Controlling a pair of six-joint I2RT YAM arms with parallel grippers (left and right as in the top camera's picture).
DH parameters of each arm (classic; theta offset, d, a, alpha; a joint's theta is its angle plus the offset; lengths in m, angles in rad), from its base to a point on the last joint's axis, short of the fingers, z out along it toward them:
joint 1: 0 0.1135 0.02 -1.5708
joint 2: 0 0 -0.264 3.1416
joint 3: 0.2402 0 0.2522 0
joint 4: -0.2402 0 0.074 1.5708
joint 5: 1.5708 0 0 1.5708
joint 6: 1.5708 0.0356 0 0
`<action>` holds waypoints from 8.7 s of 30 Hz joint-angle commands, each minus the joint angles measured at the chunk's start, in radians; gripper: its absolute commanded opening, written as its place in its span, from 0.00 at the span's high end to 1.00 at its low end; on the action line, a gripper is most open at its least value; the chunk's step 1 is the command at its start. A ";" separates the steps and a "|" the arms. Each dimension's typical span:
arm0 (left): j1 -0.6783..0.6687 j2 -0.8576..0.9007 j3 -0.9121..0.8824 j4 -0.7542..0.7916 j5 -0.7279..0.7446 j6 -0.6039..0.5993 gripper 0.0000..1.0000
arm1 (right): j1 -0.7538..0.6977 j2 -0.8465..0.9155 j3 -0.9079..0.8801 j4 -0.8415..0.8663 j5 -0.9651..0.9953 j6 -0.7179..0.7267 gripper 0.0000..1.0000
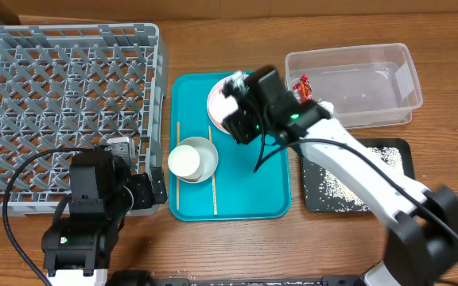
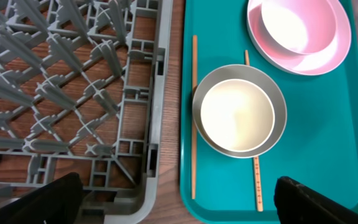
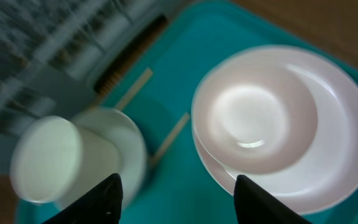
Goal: Sort waste into correct bins and load items into the dishwasher
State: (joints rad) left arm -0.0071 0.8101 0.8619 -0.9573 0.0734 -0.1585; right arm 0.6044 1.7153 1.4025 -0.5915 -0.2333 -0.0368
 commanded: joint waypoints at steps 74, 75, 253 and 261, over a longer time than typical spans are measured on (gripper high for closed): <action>-0.103 0.342 0.024 1.091 1.084 -0.172 0.00 | -0.313 -0.024 0.167 -0.360 -1.151 0.209 0.96; -0.106 0.342 0.024 1.097 1.083 -0.172 0.00 | -0.306 -0.024 0.167 -0.361 -1.167 0.199 0.96; 0.596 1.229 0.729 0.199 1.307 0.431 0.96 | -0.699 -0.121 0.215 -0.833 -0.033 0.185 0.23; 0.671 1.237 0.729 0.130 1.219 0.431 0.37 | -0.699 -0.121 0.215 -0.836 -0.033 0.185 0.23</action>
State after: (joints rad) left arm 0.6392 2.0407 1.5841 -0.7933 1.3262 0.2687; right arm -0.0967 1.6131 1.5913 -1.4300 -0.2626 0.1528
